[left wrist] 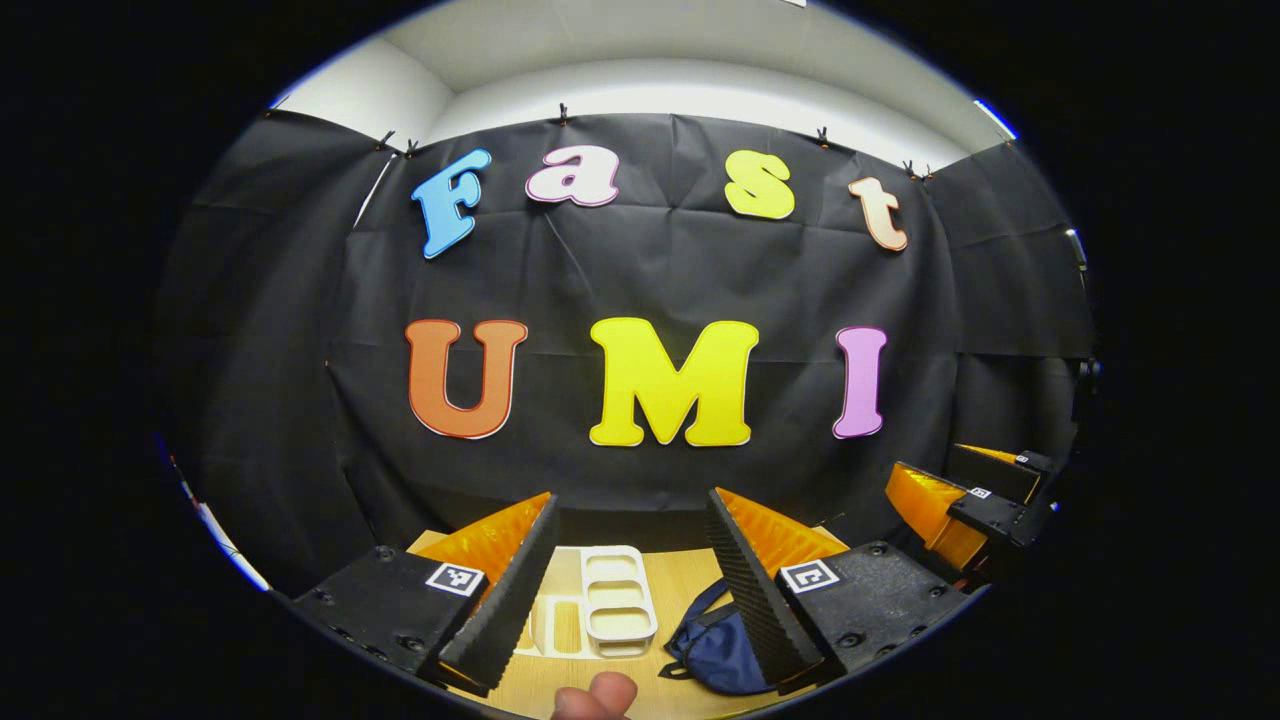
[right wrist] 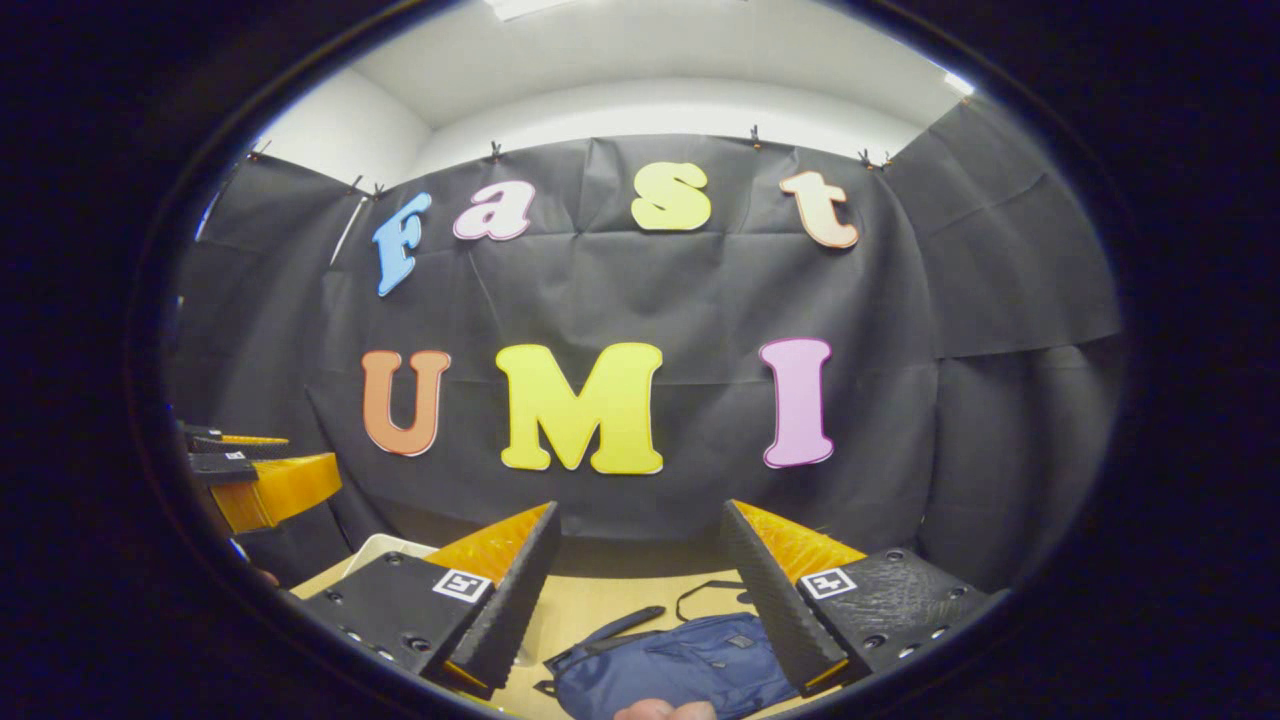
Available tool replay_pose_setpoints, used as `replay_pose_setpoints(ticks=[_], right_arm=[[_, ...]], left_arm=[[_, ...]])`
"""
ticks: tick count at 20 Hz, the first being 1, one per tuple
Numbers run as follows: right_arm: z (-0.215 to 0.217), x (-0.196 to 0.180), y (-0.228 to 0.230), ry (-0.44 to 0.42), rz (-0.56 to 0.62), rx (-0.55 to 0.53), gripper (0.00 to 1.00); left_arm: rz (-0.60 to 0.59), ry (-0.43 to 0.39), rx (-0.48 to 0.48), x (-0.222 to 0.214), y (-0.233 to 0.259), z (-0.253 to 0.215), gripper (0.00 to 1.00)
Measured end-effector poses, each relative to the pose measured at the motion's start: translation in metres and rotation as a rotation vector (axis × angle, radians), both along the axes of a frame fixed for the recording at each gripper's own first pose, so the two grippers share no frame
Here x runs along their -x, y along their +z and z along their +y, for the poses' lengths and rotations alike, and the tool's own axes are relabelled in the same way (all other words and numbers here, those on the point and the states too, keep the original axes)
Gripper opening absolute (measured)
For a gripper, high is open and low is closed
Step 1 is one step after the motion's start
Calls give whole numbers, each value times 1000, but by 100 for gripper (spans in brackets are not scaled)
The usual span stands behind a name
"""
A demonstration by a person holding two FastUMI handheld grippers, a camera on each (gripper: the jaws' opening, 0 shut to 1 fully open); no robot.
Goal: Open the schoolbag, grab two books from the bookshelf and put them into the schoolbag.
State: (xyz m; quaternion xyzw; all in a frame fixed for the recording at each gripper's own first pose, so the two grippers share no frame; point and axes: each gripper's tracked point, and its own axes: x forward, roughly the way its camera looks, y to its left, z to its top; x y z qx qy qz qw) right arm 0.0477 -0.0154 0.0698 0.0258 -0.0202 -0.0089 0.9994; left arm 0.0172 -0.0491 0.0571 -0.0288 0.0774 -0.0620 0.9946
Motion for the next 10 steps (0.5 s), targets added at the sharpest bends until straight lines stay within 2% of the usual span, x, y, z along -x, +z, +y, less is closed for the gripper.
replay_pose_setpoints(ticks=[5,6,7,8,9,10], right_arm=[[4,-5,1,12,23,35,99],[4,-7,2,13,22,40,96],[5,-7,2,14,24,41,99],[5,-8,1,13,24,36,96],[5,-8,0,10,27,28,99],[7,-9,-1,13,29,22,96]], left_arm=[[9,-5,-16,-4,-4,0,92],[9,-8,-16,-4,-4,0,92],[12,-9,-13,-5,-5,0,92],[10,-9,-12,-5,-5,1,92],[6,-5,-12,-7,-4,3,92],[5,-5,-12,-8,-5,2,92]])
